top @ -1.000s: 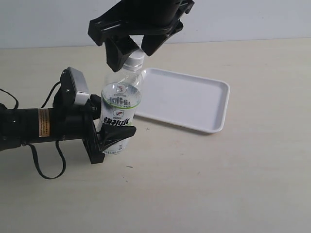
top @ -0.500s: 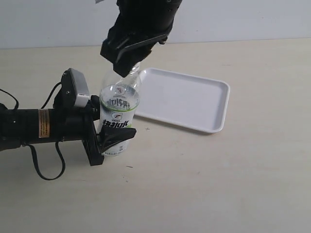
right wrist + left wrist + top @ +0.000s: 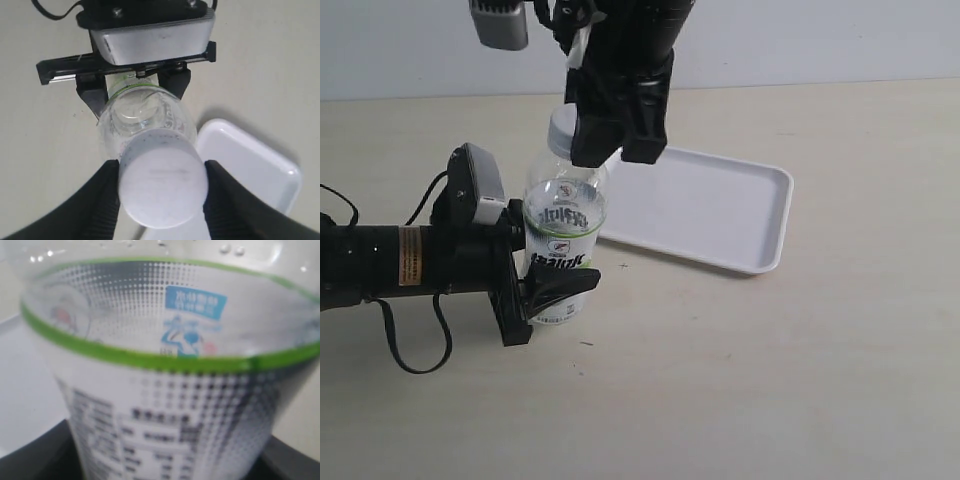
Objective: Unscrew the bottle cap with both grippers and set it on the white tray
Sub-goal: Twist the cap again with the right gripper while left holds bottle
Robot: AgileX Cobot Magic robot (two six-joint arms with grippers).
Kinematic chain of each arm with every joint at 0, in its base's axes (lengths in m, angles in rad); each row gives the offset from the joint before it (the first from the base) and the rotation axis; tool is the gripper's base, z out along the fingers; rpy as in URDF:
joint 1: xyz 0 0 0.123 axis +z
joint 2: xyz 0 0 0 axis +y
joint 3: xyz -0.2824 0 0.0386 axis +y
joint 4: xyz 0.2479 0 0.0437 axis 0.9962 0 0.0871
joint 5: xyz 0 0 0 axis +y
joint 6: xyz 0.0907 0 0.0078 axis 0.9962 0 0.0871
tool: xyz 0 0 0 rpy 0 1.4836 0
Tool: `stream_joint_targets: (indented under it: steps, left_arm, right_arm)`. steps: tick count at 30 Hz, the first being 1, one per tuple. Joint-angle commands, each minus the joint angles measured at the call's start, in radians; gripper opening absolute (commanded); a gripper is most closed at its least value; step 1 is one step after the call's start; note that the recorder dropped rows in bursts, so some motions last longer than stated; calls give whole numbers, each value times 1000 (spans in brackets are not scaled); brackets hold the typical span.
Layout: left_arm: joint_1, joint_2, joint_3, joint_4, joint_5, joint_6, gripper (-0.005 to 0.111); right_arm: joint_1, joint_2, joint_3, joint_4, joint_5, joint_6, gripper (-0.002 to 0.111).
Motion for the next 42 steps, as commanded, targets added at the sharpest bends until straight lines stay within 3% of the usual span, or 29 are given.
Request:
stream_joint_targets:
  steps: [1, 11, 15, 42]
  left_arm:
    - [-4, -13, -6, 3, -58, -21, 0]
    - [-4, -13, -6, 6, -61, -21, 0]
    - [-4, -13, -6, 11, -77, -21, 0]
    - [-4, -13, -6, 20, -83, -26, 0]
  right_arm:
    - [-6, 0, -2, -35, -9, -231, 0]
    - [-3, 0, -2, -31, -9, -890, 0]
    - [-3, 0, -2, -31, -21, -1021, 0]
    - [-3, -30, -2, -31, -9, -992, 0]
